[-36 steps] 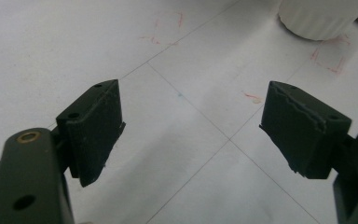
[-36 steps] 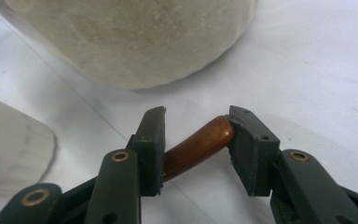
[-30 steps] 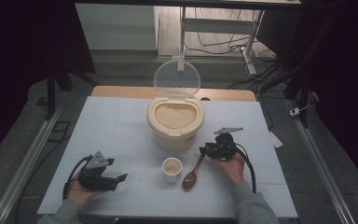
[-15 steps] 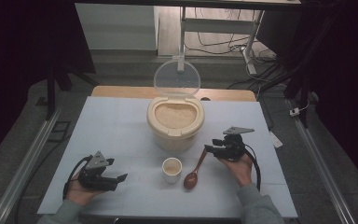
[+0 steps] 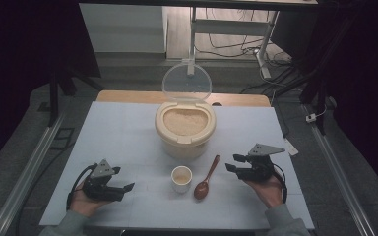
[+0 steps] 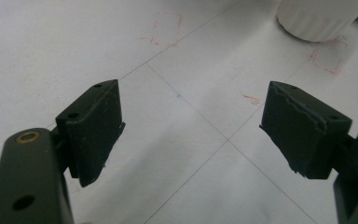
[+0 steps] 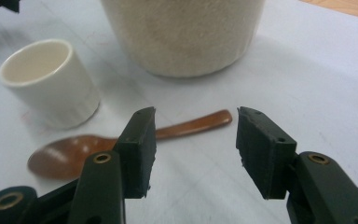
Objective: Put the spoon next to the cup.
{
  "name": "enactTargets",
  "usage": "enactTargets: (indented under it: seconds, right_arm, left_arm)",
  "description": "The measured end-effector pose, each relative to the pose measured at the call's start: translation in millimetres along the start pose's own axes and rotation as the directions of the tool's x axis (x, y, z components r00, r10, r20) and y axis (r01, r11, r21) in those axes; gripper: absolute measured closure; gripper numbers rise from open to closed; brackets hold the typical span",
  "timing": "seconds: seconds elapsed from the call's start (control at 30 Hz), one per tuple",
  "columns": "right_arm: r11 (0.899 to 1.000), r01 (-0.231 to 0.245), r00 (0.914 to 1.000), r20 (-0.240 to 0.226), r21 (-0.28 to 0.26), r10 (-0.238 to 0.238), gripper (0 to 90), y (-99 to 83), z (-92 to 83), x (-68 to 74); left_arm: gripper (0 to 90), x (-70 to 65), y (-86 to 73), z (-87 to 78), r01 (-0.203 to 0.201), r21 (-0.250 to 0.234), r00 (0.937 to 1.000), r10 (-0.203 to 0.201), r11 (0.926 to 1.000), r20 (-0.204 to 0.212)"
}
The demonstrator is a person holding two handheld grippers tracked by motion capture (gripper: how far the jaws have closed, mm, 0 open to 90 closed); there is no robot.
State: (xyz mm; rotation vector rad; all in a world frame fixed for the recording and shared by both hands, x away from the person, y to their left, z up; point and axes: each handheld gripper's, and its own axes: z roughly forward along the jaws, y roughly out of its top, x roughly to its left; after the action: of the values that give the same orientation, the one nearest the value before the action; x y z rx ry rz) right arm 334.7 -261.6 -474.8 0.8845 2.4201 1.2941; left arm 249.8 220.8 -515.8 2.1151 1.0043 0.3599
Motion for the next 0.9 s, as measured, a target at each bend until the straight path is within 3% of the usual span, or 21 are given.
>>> enactTargets:
  seconds: [0.17,0.43,0.9]
  right_arm:
    - [1.0,0.0,0.9998,-0.022,-0.023,-0.001,47.3,-11.3,-14.2,3.0]
    - [1.0,0.021,0.9998,-0.006,0.004,-0.021,47.1,-30.5,-32.8,5.3]
    - [0.999,0.032,0.9994,-0.013,0.005,-0.031,46.9,-39.6,-38.5,5.3]
  left_arm:
    - [20.3,-0.2,0.0,0.0,0.001,-0.001,1.0,-0.001,1.0,0.0]
    - [20.2,-0.5,0.0,0.2,0.003,-0.002,1.0,-0.003,1.0,-0.003]
    - [20.2,-0.7,0.2,-0.4,0.0,-0.007,1.0,0.0,1.0,-0.005]
